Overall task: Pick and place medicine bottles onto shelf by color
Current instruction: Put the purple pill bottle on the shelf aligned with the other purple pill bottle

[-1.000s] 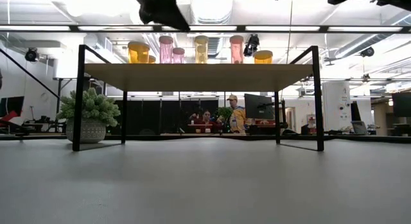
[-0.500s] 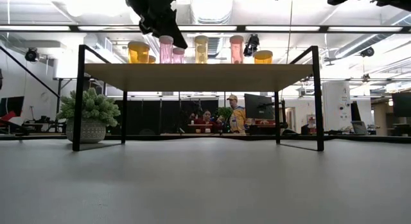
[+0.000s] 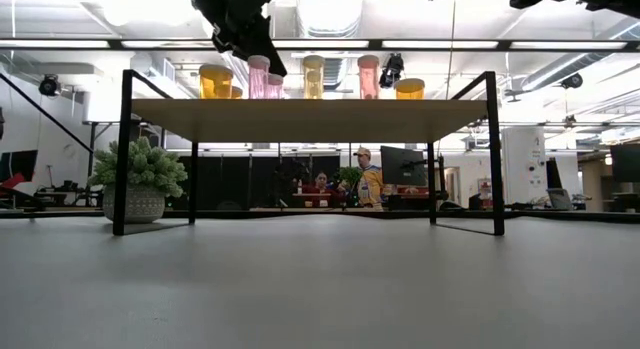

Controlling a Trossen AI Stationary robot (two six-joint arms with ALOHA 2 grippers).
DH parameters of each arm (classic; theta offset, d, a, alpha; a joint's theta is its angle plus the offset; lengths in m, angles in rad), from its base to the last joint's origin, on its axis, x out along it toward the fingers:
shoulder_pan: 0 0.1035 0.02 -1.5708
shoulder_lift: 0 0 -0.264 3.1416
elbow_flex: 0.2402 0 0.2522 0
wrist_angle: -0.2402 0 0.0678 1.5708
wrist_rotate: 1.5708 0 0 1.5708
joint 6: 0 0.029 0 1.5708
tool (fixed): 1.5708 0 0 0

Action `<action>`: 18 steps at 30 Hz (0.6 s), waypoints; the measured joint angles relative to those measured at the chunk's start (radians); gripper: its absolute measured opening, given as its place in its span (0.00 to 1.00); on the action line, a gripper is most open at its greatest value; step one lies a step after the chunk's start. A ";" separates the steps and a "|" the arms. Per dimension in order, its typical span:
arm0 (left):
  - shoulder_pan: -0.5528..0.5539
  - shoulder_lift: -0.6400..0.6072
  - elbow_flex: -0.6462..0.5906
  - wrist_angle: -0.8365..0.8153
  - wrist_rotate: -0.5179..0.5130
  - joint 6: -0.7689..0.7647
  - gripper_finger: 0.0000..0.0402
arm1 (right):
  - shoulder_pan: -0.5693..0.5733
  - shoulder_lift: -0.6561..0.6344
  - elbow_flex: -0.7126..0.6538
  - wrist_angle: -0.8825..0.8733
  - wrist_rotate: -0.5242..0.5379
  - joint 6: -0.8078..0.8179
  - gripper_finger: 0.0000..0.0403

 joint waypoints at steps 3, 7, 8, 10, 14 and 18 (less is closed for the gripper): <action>0.000 0.000 0.000 -0.001 -0.004 0.000 0.00 | 0.000 0.000 0.000 0.000 0.000 0.000 0.16; 0.000 0.000 0.000 -0.006 -0.006 -0.001 0.00 | 0.000 0.000 0.000 0.000 0.000 0.000 0.16; 0.000 0.000 0.000 -0.006 -0.006 -0.001 0.00 | 0.000 0.000 0.000 0.000 0.000 0.000 0.16; 0.000 0.000 0.000 -0.006 -0.006 -0.001 0.00 | 0.000 0.000 0.000 0.000 0.000 0.000 0.16; 0.000 0.000 0.000 -0.006 -0.008 -0.001 0.00 | 0.000 0.000 0.000 0.000 0.000 0.000 0.16; 0.000 0.000 0.000 -0.006 -0.008 -0.002 0.00 | 0.000 0.000 0.000 0.000 0.000 0.000 0.16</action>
